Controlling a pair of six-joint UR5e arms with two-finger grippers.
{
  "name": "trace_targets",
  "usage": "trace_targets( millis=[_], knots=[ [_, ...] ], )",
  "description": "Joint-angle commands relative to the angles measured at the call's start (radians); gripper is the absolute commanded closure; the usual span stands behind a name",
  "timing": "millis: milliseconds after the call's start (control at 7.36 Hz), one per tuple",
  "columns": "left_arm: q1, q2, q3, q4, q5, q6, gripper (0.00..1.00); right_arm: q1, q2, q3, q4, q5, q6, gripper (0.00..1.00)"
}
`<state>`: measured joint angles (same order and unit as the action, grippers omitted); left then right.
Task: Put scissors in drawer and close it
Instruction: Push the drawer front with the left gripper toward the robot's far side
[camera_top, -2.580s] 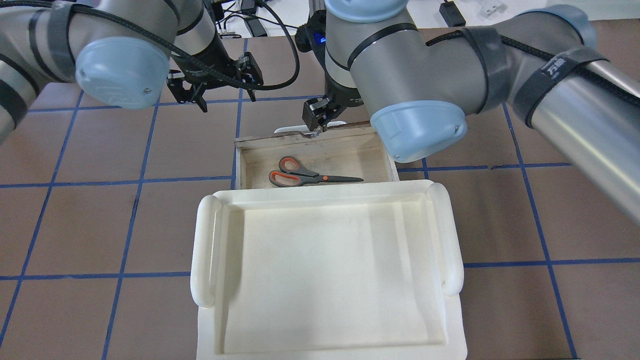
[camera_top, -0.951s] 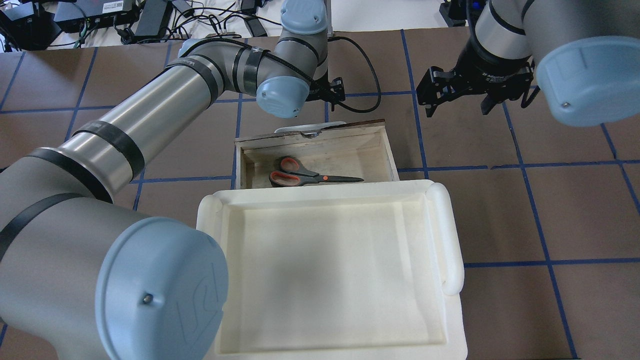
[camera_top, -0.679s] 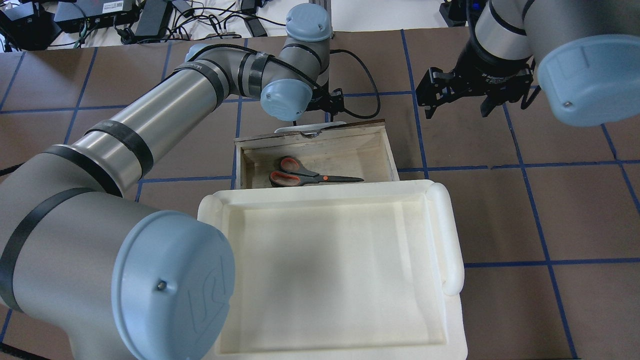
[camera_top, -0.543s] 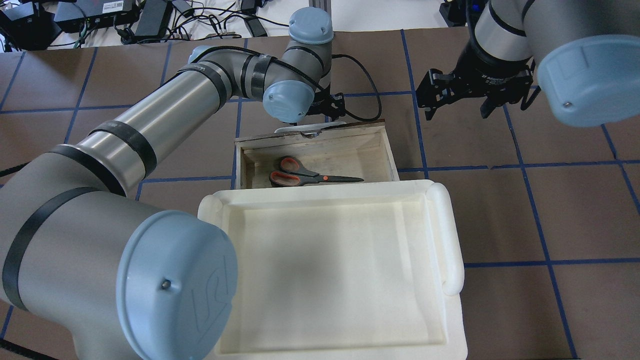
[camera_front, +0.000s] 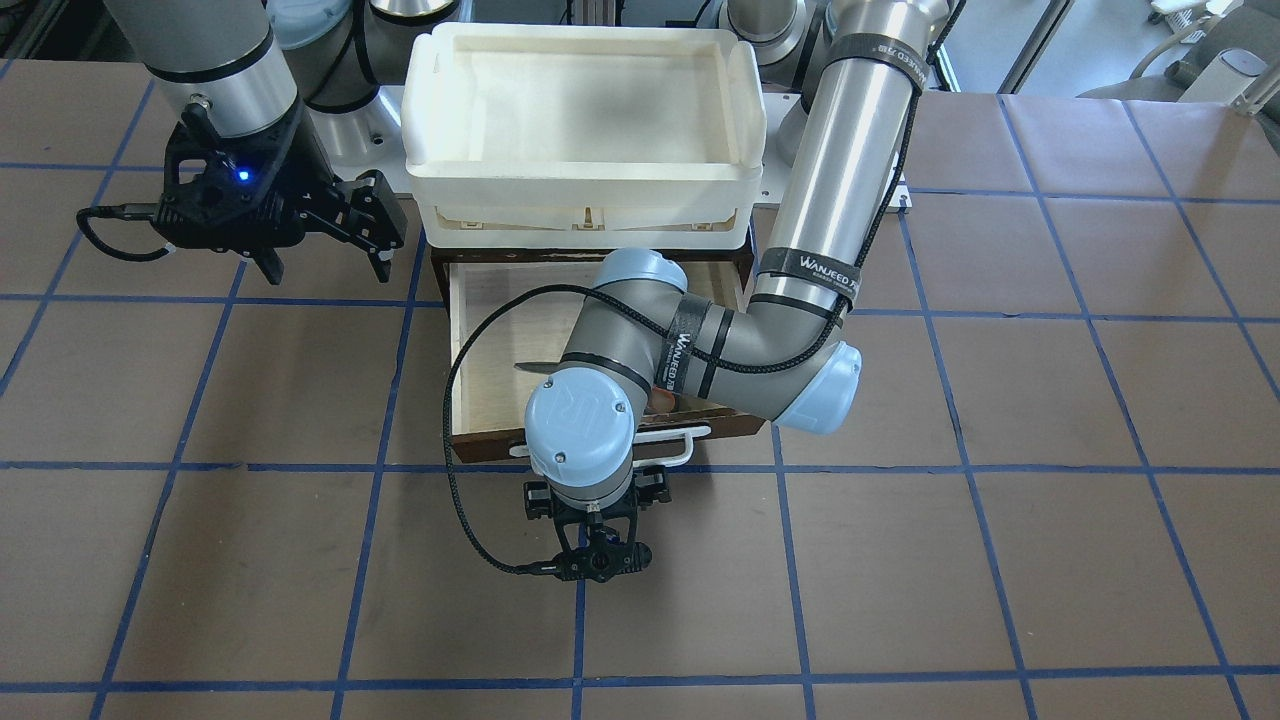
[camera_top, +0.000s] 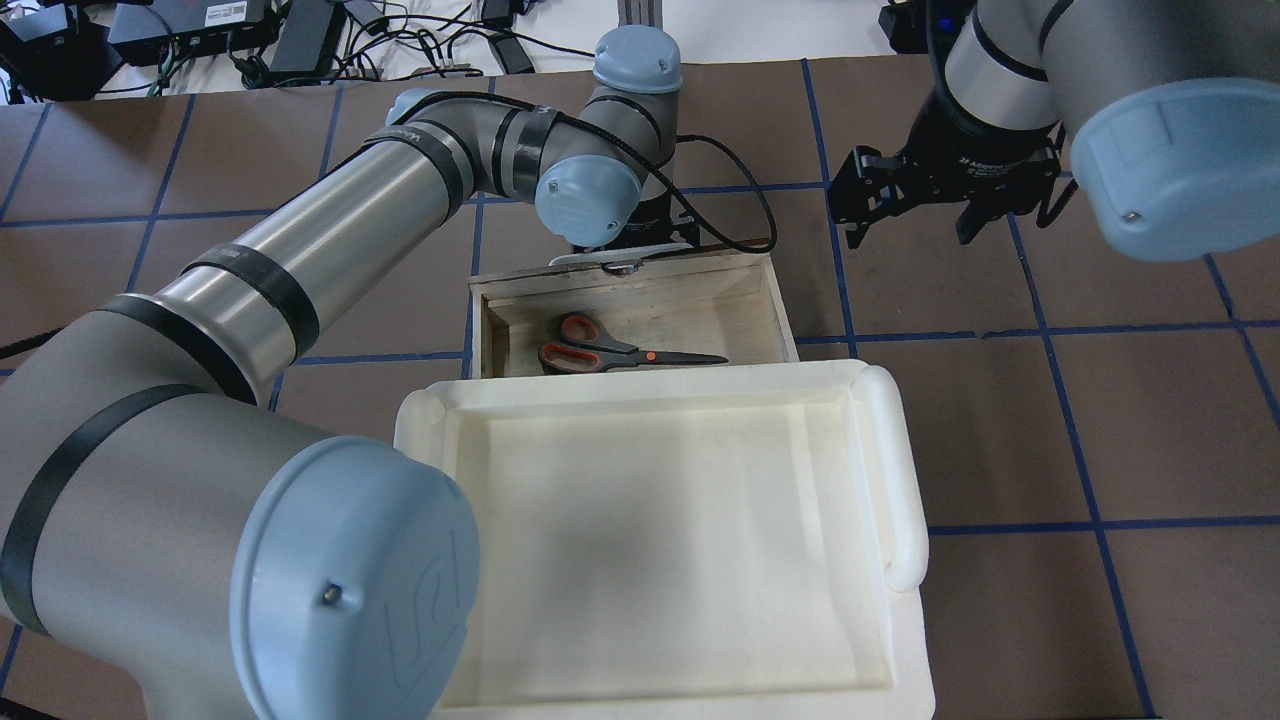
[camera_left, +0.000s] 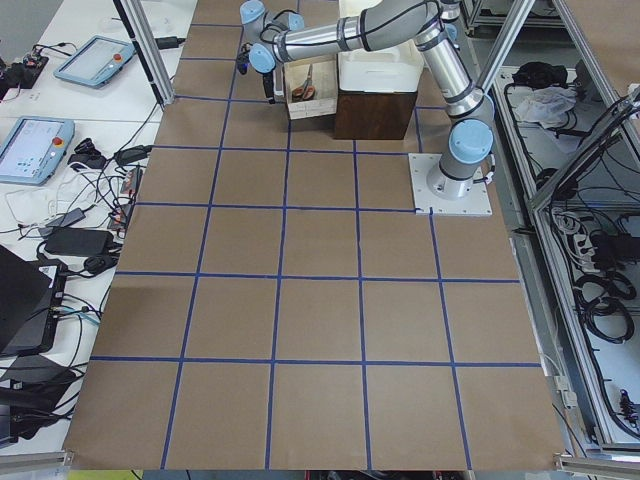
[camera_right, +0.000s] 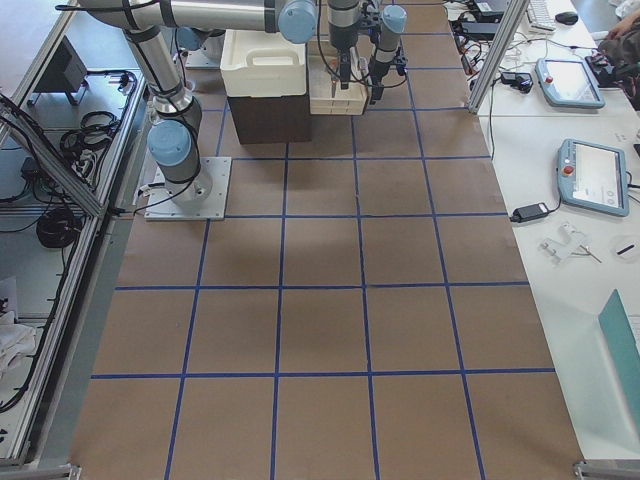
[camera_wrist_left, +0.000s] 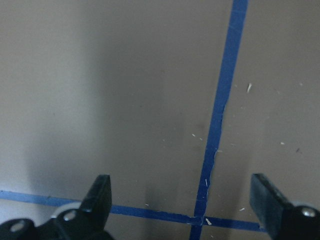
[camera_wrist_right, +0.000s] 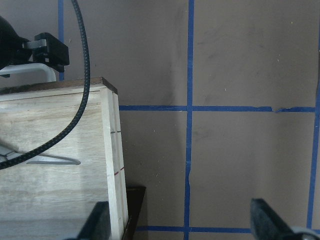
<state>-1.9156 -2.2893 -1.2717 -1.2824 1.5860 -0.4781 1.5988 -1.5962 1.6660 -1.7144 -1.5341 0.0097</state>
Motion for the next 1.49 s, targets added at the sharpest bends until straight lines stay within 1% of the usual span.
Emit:
trace_targets(
  millis=[0, 136, 272, 679, 951, 1358],
  knots=[
    [-0.002, 0.011, 0.000, -0.011, -0.044, -0.066, 0.00, 0.001, -0.007, 0.001, 0.031, -0.012, -0.001, 0.00],
    [-0.003, 0.013, 0.000, -0.026, -0.044, -0.066, 0.00, 0.001, -0.010, 0.000, 0.071, -0.082, 0.001, 0.00],
    [-0.003, 0.022, 0.000, -0.032, -0.044, -0.066, 0.00, 0.001, -0.011, 0.000, 0.071, -0.096, 0.009, 0.00],
    [-0.005, 0.050, -0.009, -0.103, -0.037, -0.066, 0.00, 0.004, -0.011, -0.008, 0.072, -0.097, 0.013, 0.00],
    [-0.010, 0.056, -0.017, -0.113, -0.038, -0.063, 0.00, 0.004, -0.010, -0.008, 0.072, -0.095, 0.003, 0.00],
    [-0.043, 0.085, -0.069, -0.127, -0.037, -0.047, 0.00, 0.004, -0.004, -0.008, 0.058, -0.100, -0.001, 0.00]
  ],
)
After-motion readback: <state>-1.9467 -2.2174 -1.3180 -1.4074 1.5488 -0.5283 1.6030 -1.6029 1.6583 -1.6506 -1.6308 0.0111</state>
